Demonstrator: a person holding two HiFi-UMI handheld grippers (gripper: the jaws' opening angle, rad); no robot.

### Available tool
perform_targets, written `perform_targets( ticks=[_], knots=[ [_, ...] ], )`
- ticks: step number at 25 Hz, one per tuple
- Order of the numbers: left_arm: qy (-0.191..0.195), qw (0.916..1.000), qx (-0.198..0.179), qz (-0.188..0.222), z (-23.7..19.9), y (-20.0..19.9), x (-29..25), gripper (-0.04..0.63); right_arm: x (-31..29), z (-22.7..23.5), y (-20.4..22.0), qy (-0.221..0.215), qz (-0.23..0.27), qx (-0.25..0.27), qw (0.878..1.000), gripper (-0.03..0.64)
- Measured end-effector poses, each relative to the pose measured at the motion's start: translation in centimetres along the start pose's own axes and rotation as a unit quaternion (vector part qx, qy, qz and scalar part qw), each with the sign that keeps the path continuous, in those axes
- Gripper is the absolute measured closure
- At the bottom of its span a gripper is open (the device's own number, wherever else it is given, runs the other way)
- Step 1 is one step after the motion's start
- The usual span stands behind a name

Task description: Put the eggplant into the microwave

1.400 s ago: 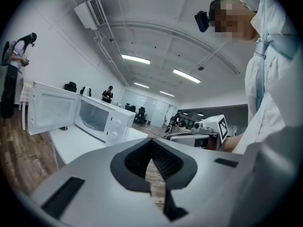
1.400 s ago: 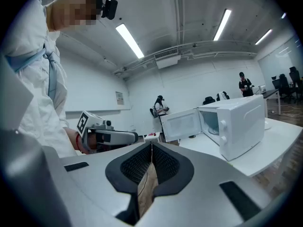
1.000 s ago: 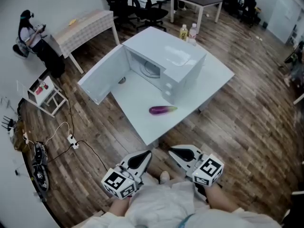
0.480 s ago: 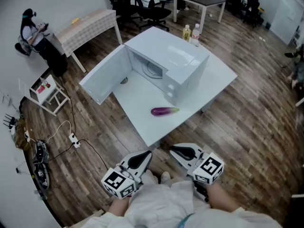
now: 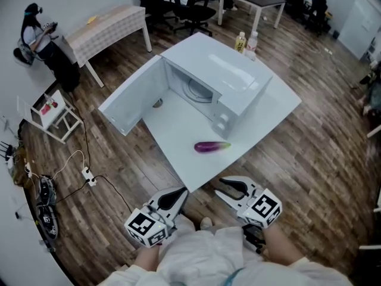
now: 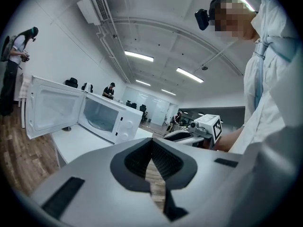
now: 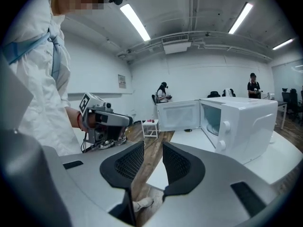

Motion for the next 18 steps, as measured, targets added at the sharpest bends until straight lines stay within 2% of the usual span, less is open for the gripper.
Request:
perform_targets(
  ticks=[5,13,18],
  knots=[
    [0.022,0.9997,0.002,-0.005,-3.4,-2.0,-0.9,0.594,-2.9,2.0,1.6,-0.005,-0.059,0.027,0.998,0.491],
    [0.070,0.9973,-0.009,-0.022,-9.2,-5.5,-1.6,0.594,-7.8,5.5,3.4,-0.007,-0.143,0.097,0.985,0.491],
    [0.110,0.9920,-0.026,-0.057,-11.6,-5.8,-2.6,0.594,-9.8,6.9,3.2,0.007,-0.171,0.119,0.978,0.488]
  ],
)
Point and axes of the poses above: the fingertips, and each gripper's own axes: x backward along the fingers, z to its right, y out of its underside, the point moved 2 cm from there along x, backward along the fingers, and after that the axes turned 8 degrees about x, right-handed, at the moved point
